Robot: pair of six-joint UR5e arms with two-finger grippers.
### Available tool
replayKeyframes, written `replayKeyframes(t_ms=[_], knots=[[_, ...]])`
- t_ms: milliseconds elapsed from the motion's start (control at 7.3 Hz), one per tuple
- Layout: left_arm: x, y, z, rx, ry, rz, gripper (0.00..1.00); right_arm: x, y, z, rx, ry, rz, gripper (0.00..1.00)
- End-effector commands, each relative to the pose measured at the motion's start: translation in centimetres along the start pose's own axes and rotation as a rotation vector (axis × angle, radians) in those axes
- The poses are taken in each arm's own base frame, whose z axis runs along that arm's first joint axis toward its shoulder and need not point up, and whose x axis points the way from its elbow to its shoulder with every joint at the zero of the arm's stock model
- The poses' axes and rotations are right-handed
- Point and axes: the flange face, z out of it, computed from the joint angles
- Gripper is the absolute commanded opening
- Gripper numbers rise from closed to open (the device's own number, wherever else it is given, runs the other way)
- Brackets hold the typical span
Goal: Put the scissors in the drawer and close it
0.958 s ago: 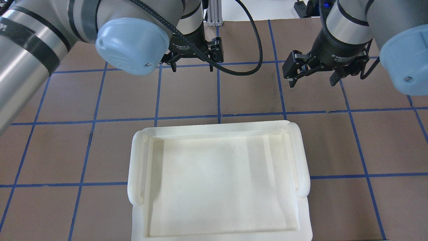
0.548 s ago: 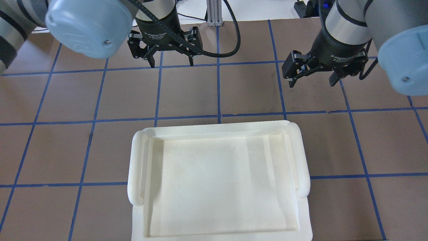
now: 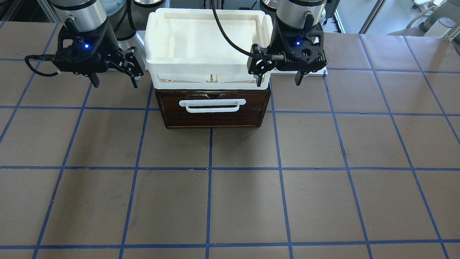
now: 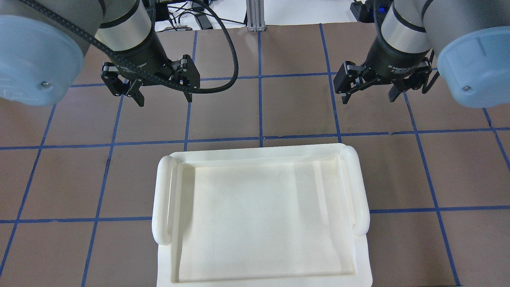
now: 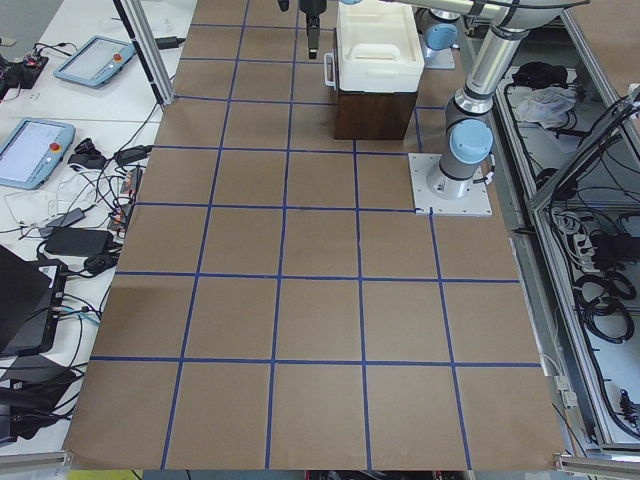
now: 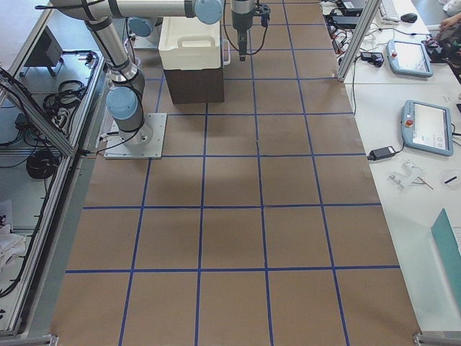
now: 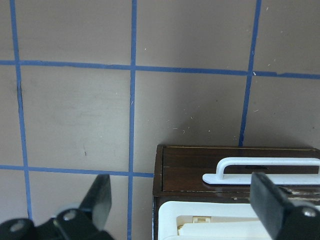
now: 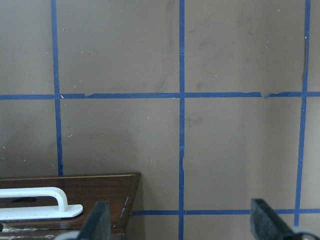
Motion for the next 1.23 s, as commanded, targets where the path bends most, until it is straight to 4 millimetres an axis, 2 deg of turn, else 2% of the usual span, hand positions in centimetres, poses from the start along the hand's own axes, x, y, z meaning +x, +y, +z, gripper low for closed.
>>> replayKeyframes(t_ms=[0,137,274,411,685,821,958,1095], knots=[[-1.5,-1.1,-0.2,0.105,0.018,0.03,1.0,-0.1,-0.3,-0.3,0.03,-0.011,0.002,1.0],[-2.2,-2.3,0.1,0.112,0.015,0.018,1.0,-0.1,-0.3,-0.3,0.029,-0.011,0.003,1.0],[-2.0,-3.9,-1.2,0.17,0.028,0.018,1.0,-0.1,-0.3,-0.2,0.024,-0.01,0.003,1.0],[-1.9,-4.7,-1.9,0.148,0.031,0.018,1.0,-0.1,-0.3,-0.1,0.021,-0.009,0.003,1.0],[-1.3,-4.3,-1.2,0.093,0.027,0.038,1.0,-0.1,-0.3,-0.1,0.021,-0.012,0.001,1.0],[-1.3,-4.1,-1.3,0.091,0.019,0.103,1.0,-0.1,-0.3,-0.2,0.024,-0.013,0.001,1.0],[-1.7,-2.7,-1.6,0.03,0.009,0.125,1.0,0.0,-0.4,-0.1,0.023,-0.006,0.001,1.0],[-2.1,-2.4,-1.8,0.016,0.008,0.145,1.0,0.0,-0.3,-0.2,0.026,-0.007,0.001,1.0]])
